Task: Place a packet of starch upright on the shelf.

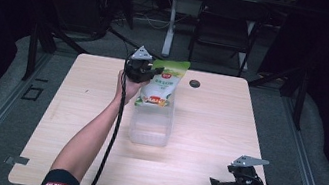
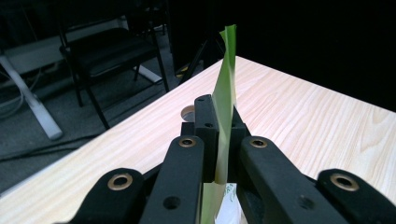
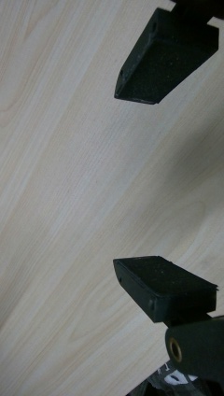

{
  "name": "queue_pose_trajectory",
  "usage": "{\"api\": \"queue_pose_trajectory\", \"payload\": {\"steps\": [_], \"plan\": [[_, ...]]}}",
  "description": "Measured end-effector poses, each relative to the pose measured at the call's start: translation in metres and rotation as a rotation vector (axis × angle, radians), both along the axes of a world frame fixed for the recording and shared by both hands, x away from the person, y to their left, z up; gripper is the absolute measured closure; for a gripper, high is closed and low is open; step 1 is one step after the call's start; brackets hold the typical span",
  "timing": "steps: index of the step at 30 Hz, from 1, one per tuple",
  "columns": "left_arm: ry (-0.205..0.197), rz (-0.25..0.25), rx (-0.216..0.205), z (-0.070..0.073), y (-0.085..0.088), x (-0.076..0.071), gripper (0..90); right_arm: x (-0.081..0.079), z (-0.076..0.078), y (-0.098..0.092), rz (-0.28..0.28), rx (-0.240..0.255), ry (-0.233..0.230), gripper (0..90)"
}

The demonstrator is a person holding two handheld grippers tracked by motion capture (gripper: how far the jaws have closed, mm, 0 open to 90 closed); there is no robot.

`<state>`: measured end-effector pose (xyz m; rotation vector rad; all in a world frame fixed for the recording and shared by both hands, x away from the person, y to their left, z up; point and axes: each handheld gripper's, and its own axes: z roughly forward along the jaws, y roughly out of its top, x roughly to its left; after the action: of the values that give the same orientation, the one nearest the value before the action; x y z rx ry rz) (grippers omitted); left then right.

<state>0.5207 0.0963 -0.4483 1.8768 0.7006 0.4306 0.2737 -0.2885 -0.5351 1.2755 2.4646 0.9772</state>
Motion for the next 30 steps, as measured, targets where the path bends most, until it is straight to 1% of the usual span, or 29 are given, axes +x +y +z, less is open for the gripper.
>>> {"api": "queue_pose_trajectory", "payload": {"steps": [1,3,4,5,6,7,8,10,11,13,15,16,17,18,20,22,24,25,26,27,28,29,30], "plan": [[0.003,0.001,-0.005,-0.001,0.000,0.000,89.3,0.000,0.000,0.000,-0.003,-0.001,-0.005,14.9],[0.016,-0.005,-0.013,-0.002,0.001,0.001,89.3,0.000,0.001,-0.001,-0.002,0.002,0.001,14.8],[0.017,-0.008,-0.015,-0.003,0.001,0.001,89.2,0.000,0.001,-0.001,-0.008,0.006,-0.004,14.8],[0.019,-0.002,-0.006,-0.004,0.002,0.002,89.3,-0.001,0.001,-0.002,-0.011,0.006,-0.004,14.8],[0.029,-0.004,-0.006,-0.005,0.003,0.003,89.3,0.000,0.002,-0.003,-0.011,0.003,-0.006,14.8],[0.035,-0.004,-0.017,-0.006,0.005,0.004,89.3,0.000,0.002,-0.003,-0.009,0.004,-0.006,14.9],[0.044,0.002,-0.014,-0.006,0.006,0.004,89.2,0.000,0.002,-0.003,-0.007,0.010,-0.008,14.8],[0.053,0.007,-0.024,-0.007,0.008,0.004,89.3,-0.001,0.002,-0.002,-0.007,0.006,-0.014,14.8],[0.055,0.012,-0.020,-0.008,0.009,0.005,89.2,-0.001,0.001,-0.002,-0.007,0.004,-0.010,14.9],[0.075,0.015,-0.021,-0.009,0.011,0.006,89.2,-0.001,0.001,-0.002,-0.006,0.005,0.001,14.9],[0.089,0.038,-0.014,-0.010,0.013,0.006,89.3,-0.001,0.002,-0.002,-0.006,0.004,0.001,14.9],[0.092,0.049,-0.023,-0.011,0.014,0.007,89.3,-0.002,0.002,-0.003,-0.009,0.008,-0.003,14.8],[0.097,0.056,-0.020,-0.011,0.015,0.008,89.2,-0.002,0.002,-0.003,-0.011,0.015,-0.006,14.9],[0.105,0.071,-0.020,-0.012,0.017,0.008,89.3,-0.002,0.002,-0.003,-0.014,0.003,-0.002,14.9],[0.111,0.082,-0.023,-0.013,0.019,0.009,89.2,-0.002,0.002,-0.004,-0.014,0.009,-0.005,14.8],[0.117,0.086,-0.014,-0.013,0.021,0.009,88.9,-0.002,0.002,-0.003,-0.012,0.013,-0.008,14.9],[0.124,0.083,-0.014,-0.013,0.025,0.010,87.9,-0.002,0.002,-0.002,-0.012,0.001,-0.004,14.8],[0.126,0.086,-0.013,-0.013,0.027,0.011,86.1,-0.002,0.002,-0.002,-0.009,0.003,-0.004,14.9],[0.132,0.090,-0.021,-0.012,0.028,0.010,81.0,-0.002,0.002,-0.002,-0.013,0.006,-0.009,14.8],[0.138,0.091,-0.023,-0.011,0.031,0.010,71.4,-0.002,0.002,-0.003,-0.013,0.010,-0.008,14.9],[0.154,0.100,-0.023,-0.009,0.032,0.010,63.5,-0.002,0.003,-0.004,-0.013,0.015,-0.007,14.9],[0.169,0.114,-0.008,-0.008,0.033,0.010,52.6,-0.002,0.002,-0.004,-0.020,0.012,-0.010,14.9],[0.196,0.119,0.013,-0.005,0.034,0.008,42.8,-0.002,0.002,-0.004,-0.020,0.018,-0.012,14.9]]}}
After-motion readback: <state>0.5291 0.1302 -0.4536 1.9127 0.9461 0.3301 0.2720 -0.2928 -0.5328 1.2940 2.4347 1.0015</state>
